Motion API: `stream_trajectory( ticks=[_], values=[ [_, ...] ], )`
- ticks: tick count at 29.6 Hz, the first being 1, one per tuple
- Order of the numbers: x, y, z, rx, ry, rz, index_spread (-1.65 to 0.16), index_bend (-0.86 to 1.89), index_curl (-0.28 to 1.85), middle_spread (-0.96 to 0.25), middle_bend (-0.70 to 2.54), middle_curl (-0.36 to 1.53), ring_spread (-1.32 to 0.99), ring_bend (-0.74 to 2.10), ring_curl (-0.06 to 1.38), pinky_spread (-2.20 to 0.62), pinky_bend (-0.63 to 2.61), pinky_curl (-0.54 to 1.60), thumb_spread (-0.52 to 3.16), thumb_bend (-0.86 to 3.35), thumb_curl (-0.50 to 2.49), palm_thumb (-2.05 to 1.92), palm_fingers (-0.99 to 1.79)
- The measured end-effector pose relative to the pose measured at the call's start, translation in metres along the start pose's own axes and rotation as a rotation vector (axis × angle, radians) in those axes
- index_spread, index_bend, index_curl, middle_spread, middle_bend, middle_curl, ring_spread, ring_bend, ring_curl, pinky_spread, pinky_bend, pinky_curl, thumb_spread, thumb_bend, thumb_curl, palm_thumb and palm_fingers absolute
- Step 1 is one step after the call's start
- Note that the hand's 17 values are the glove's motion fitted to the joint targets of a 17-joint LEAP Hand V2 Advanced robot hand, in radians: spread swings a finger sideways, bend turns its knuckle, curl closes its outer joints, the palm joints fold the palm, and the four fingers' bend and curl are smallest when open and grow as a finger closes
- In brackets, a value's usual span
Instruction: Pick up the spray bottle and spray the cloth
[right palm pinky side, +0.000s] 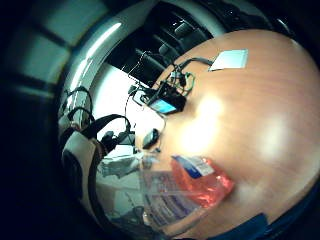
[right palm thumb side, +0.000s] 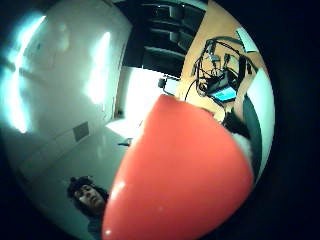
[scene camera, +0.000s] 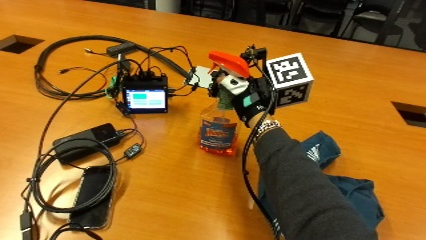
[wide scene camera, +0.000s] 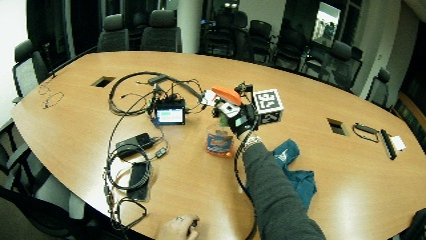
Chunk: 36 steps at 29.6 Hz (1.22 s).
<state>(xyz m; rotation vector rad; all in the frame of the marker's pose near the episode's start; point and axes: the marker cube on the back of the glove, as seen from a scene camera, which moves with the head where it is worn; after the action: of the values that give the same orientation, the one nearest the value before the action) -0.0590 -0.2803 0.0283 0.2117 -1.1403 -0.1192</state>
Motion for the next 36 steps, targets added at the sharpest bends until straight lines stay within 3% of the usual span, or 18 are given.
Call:
stream_trajectory(
  ticks=[6,9,14,27,36],
  values=[
    [0.019,0.003,0.014,-0.181,0.032,0.088,-0.31,0.26,0.57,-0.25,0.53,0.5,-0.23,0.63,0.45,-0.27,0.45,0.39,0.41,-0.02,0.84,0.89,1.21],
    [0.024,0.005,0.017,-0.237,0.112,0.122,-0.32,0.17,0.54,-0.25,0.45,0.48,-0.2,0.6,0.44,-0.14,0.34,0.37,0.5,-0.03,0.82,0.89,0.9],
    [0.009,0.0,0.008,-0.27,0.256,0.113,-0.33,0.08,0.48,-0.2,0.37,0.45,-0.15,0.49,0.42,0.02,0.38,0.39,0.71,-0.04,0.74,0.81,0.62],
    [-0.034,0.04,-0.029,-0.204,0.558,0.032,-0.32,0.09,0.34,-0.1,0.24,0.39,-0.07,0.4,0.36,0.22,0.42,0.37,0.95,-0.03,0.6,0.73,0.42],
    [-0.06,0.113,-0.01,-0.355,0.555,-0.058,-0.33,0.13,0.31,-0.08,0.24,0.38,-0.05,0.37,0.34,0.25,0.38,0.35,1.04,-0.03,0.53,0.68,0.43]
  ],
)
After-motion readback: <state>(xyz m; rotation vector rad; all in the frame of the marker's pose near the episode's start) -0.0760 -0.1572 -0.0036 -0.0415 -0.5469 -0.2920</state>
